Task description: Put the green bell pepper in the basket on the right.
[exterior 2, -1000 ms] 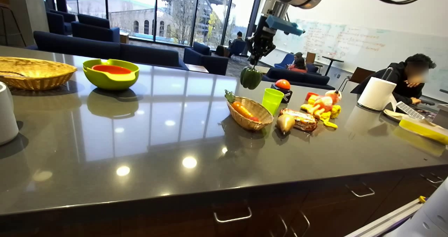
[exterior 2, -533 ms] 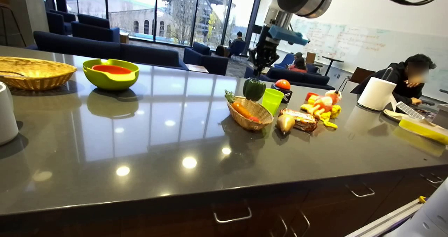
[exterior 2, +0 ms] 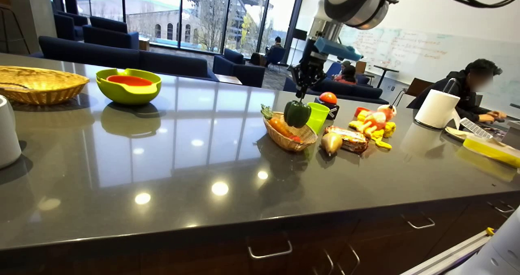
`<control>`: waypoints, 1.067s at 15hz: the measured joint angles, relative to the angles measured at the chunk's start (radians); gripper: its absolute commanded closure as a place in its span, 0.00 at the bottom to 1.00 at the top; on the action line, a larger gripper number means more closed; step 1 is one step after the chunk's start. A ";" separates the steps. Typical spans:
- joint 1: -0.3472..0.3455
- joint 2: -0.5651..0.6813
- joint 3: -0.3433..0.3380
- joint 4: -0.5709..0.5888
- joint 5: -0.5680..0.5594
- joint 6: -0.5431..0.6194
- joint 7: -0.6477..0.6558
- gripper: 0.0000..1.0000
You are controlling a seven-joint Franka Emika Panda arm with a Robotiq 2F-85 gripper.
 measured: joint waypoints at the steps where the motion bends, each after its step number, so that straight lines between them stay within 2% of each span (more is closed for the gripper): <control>1: 0.000 -0.003 0.001 -0.008 0.002 0.000 0.004 0.98; 14: -0.004 -0.032 0.003 -0.082 0.008 0.002 0.059 0.98; 15: -0.005 -0.036 0.003 -0.087 0.008 0.002 0.064 0.77; 16: -0.006 -0.041 0.003 -0.091 0.008 0.002 0.070 0.79</control>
